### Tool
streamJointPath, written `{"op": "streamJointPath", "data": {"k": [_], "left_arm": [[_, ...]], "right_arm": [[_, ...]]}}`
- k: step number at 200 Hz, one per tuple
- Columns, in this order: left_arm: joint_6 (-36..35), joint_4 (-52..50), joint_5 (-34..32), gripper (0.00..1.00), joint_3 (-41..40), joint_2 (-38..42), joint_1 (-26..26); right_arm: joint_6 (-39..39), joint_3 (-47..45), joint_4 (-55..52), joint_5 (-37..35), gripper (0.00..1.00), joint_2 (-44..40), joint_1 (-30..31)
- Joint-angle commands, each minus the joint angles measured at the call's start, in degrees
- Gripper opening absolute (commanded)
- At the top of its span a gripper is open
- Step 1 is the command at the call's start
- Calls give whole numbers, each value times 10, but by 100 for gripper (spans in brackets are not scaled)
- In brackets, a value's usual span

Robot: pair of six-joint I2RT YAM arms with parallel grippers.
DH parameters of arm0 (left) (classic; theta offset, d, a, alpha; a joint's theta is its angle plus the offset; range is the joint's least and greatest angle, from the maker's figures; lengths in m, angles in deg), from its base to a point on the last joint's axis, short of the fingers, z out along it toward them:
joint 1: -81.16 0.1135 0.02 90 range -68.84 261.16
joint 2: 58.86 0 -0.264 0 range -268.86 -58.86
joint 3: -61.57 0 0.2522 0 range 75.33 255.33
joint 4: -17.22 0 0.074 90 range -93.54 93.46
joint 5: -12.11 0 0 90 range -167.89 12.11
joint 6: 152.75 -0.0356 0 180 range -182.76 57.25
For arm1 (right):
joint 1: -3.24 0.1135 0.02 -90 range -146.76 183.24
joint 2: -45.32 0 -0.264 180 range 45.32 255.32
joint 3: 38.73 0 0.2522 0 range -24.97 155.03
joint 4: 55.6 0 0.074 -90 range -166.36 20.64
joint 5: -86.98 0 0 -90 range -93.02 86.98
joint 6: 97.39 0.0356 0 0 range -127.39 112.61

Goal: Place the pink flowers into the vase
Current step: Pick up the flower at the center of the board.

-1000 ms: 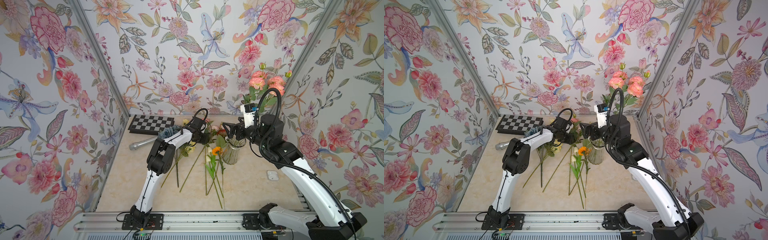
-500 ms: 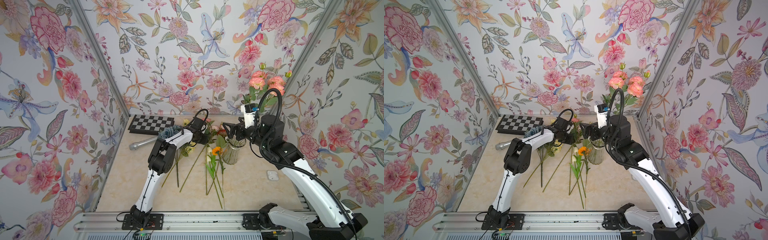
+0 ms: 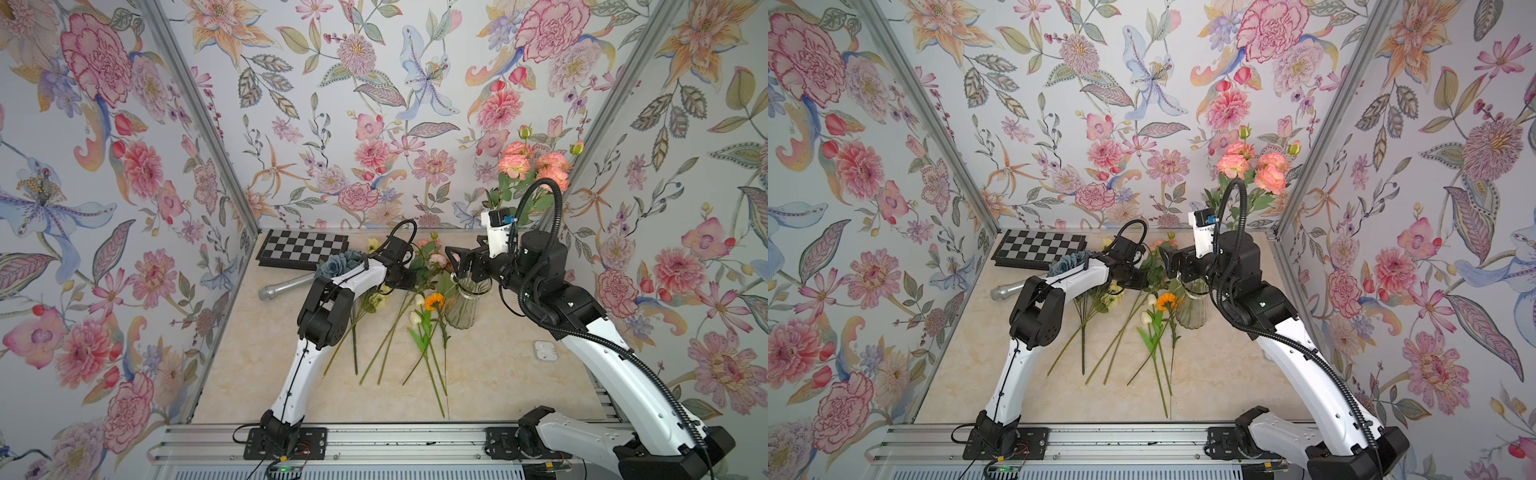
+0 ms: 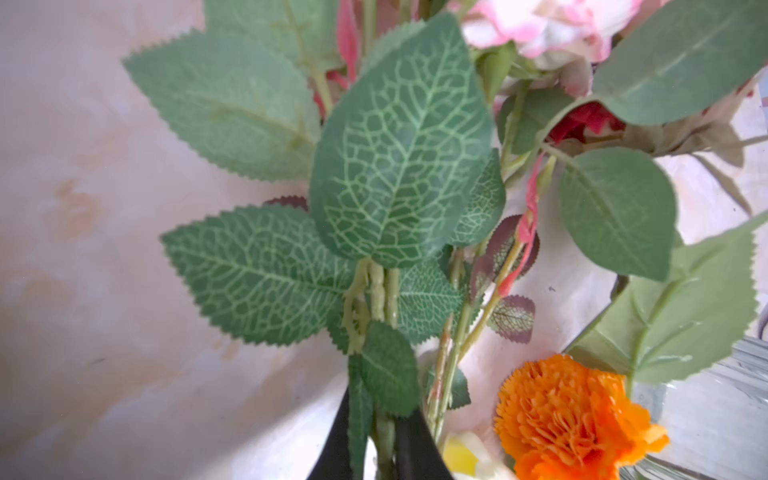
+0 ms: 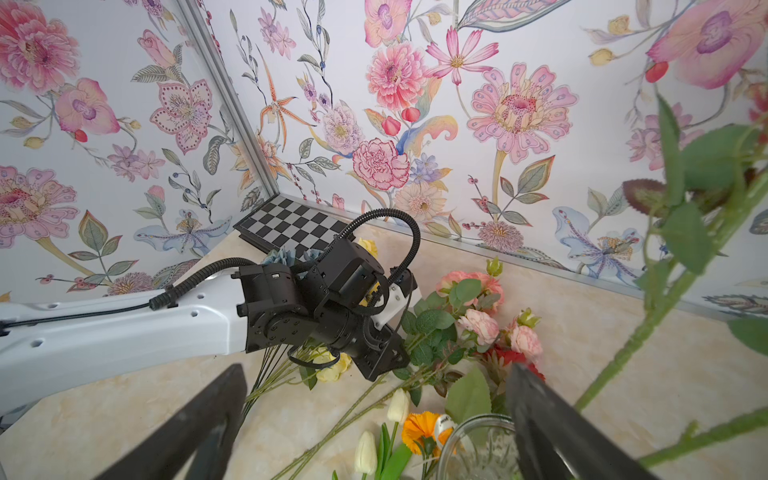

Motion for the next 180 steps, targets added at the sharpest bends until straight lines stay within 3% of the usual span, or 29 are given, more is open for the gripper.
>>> {"op": "streamJointPath", "data": {"k": [1,101,180], "left_arm": [[17,9,16,11,11,17,4],[132,219,71,4,-86,184,72],[147,446,113,1,-242,291,95]], "right_arm": [[-3,-2,4,-6,99,-3,3],[-7,47,8,15,99,55,1],[35,180,12,114,94,190,-2]]}}
